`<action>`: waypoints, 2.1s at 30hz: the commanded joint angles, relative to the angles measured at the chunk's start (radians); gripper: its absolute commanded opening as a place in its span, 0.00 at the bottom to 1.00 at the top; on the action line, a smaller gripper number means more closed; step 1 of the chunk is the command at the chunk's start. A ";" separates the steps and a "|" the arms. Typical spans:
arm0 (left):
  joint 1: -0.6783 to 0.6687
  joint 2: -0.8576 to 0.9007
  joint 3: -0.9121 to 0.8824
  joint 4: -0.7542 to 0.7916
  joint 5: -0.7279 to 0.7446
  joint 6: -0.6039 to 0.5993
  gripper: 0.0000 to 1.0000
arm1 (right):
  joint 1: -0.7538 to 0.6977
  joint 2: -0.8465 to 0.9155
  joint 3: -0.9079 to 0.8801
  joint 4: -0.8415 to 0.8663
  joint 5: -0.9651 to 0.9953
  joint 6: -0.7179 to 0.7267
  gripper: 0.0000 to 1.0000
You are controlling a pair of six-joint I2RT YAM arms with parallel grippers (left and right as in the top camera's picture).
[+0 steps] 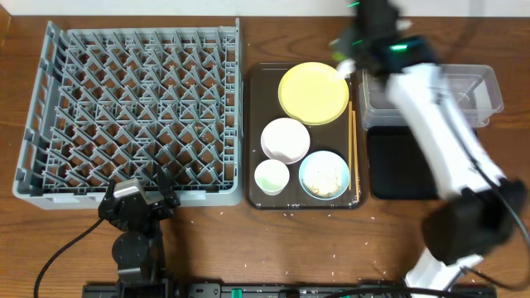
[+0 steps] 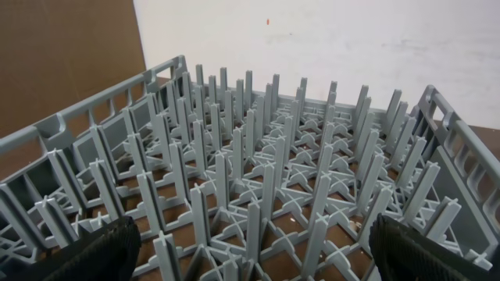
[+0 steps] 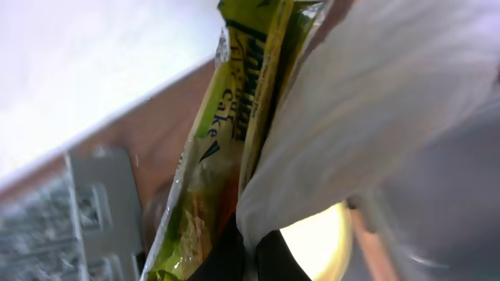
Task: Sort waste into correct bins and load items into the dishwasher
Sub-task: 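Carry wrapper and tissue into the clear plastic bin and release, then grasp the light-blue bowl of rice with the right gripper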
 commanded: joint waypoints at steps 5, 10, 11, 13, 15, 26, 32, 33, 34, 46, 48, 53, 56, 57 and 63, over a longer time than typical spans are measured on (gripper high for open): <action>0.005 -0.006 -0.006 0.002 -0.002 0.003 0.95 | -0.243 0.060 -0.090 -0.116 0.010 0.351 0.04; 0.005 -0.006 -0.006 0.002 -0.002 0.003 0.95 | -0.312 0.066 -0.264 -0.019 0.007 0.526 0.11; 0.005 -0.006 -0.006 0.002 -0.002 0.003 0.95 | -0.315 0.066 -0.293 0.021 0.007 0.520 0.24; 0.005 -0.006 -0.006 0.002 -0.002 0.003 0.95 | -0.315 0.066 -0.299 0.060 0.006 0.448 0.53; 0.005 -0.006 -0.006 0.002 -0.002 0.003 0.95 | -0.312 0.061 -0.287 0.140 -0.014 0.234 0.83; 0.005 -0.006 -0.006 0.002 -0.002 0.003 0.95 | -0.190 -0.137 -0.188 -0.130 -0.588 -0.435 0.96; 0.005 -0.006 -0.006 0.002 -0.002 0.003 0.95 | 0.099 -0.113 -0.244 -0.314 -0.431 -0.493 0.79; 0.005 -0.006 -0.006 0.002 -0.002 0.003 0.95 | 0.167 -0.100 -0.283 -0.313 -0.375 -0.451 0.75; 0.005 -0.006 -0.006 0.002 -0.002 0.003 0.95 | 0.200 -0.092 -0.306 -0.309 -0.352 -0.426 0.73; 0.005 -0.006 -0.006 0.002 -0.002 0.003 0.95 | 0.373 -0.019 -0.493 -0.262 -0.283 -0.523 0.47; 0.005 -0.006 -0.006 0.002 -0.002 0.003 0.95 | 0.377 -0.019 -0.511 -0.248 -0.246 -0.564 0.47; 0.005 -0.006 -0.006 0.002 -0.002 0.003 0.95 | 0.377 -0.019 -0.580 -0.188 -0.247 -0.708 0.43; 0.005 -0.006 -0.006 0.002 -0.002 0.003 0.95 | 0.383 -0.019 -0.627 -0.144 -0.246 -0.760 0.33; 0.005 -0.006 -0.006 0.002 -0.002 0.003 0.95 | 0.385 -0.019 -0.634 -0.134 -0.244 -0.762 0.27; 0.005 -0.006 -0.006 0.002 -0.002 0.003 0.95 | 0.402 -0.021 -0.631 -0.124 -0.213 -0.803 0.11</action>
